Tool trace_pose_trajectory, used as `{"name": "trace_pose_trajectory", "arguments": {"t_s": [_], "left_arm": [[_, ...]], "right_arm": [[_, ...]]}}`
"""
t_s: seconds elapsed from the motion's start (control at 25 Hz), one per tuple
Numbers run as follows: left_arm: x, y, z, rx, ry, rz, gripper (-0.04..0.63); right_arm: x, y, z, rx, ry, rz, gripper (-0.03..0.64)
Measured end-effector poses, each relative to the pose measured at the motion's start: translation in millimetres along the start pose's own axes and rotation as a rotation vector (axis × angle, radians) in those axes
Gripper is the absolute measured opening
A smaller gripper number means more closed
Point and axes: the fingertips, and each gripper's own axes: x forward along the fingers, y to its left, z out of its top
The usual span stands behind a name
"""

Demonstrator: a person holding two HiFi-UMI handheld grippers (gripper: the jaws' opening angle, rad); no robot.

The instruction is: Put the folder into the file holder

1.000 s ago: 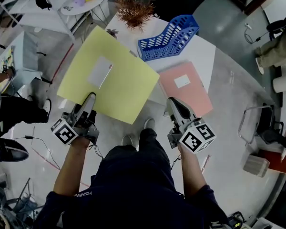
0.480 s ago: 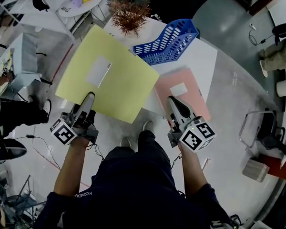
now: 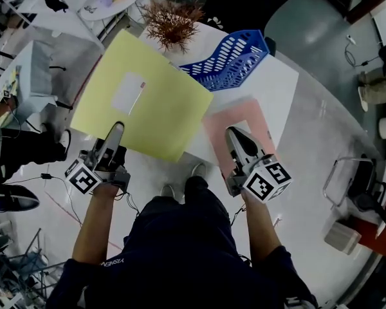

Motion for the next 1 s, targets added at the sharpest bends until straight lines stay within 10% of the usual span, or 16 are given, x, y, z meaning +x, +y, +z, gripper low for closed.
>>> {"name": "trace_pose_trajectory", "arguments": {"t_s": [1.0], "left_arm": [[83.7,-22.0,34.1,0.188,-0.056,-0.006,0.167]], "right_arm": [[12.0,-80.3,33.0,0.013,0.066,0.089,0.005]]}}
